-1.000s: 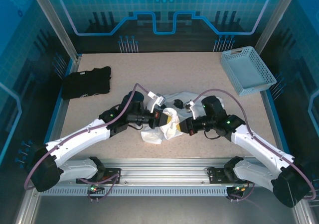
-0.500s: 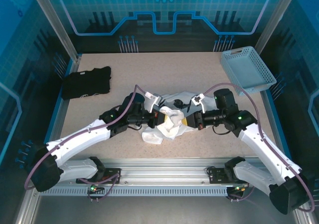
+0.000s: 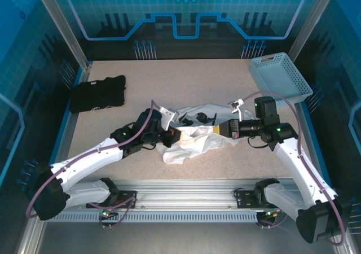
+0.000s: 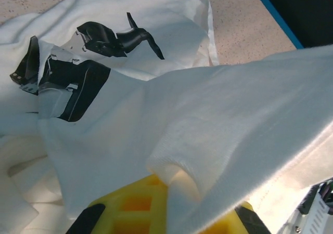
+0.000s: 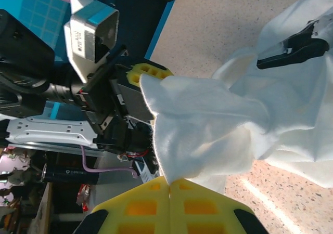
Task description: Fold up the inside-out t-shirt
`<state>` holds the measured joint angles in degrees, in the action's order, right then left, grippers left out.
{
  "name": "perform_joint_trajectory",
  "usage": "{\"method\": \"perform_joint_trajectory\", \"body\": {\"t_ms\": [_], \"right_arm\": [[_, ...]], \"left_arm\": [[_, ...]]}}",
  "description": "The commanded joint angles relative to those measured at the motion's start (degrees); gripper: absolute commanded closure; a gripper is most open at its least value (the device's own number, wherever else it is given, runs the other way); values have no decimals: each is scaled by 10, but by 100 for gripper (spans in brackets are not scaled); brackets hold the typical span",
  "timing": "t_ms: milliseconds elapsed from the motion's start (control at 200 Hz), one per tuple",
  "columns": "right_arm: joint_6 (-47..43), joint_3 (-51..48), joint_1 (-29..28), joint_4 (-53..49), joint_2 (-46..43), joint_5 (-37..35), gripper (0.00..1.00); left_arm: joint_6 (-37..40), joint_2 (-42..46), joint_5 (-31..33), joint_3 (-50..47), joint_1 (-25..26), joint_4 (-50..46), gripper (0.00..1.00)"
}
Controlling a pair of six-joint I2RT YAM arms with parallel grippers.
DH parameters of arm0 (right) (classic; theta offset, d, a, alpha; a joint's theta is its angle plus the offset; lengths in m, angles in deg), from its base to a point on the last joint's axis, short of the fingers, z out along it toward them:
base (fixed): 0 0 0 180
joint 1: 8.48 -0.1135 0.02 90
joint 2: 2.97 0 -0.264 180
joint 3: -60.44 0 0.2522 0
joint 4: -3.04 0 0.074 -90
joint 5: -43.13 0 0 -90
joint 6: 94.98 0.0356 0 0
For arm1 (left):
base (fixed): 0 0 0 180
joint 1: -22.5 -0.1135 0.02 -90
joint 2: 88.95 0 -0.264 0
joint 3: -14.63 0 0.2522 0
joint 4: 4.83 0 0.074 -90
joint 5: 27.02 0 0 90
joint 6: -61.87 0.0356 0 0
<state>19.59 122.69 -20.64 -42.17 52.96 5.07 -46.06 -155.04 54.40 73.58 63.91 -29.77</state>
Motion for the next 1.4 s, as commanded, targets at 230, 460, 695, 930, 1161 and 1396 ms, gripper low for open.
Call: {"method": "perform_joint_trajectory", "body": {"t_ms": [230, 460, 695, 930, 1161, 1396], "right_arm": [[-76, -13, -22, -72, 24, -20, 100], [-60, -51, -32, -114, 50, -150, 100], [-11, -82, -15, -143, 48, -280, 100], [23, -83, 31, -166, 26, -328, 100], [35, -91, 72, -166, 21, -362, 100], [43, -106, 79, -132, 51, -388, 100]], "left_arm": [[36, -41, -52, 1, 17, 14, 96], [32, -108, -86, 14, 82, 73, 91], [20, -235, -77, 64, 132, 129, 88], [13, -337, -114, 132, 150, 160, 68], [22, -344, -124, 142, 157, 152, 41], [32, -302, -131, 123, 143, 140, 27]]}}
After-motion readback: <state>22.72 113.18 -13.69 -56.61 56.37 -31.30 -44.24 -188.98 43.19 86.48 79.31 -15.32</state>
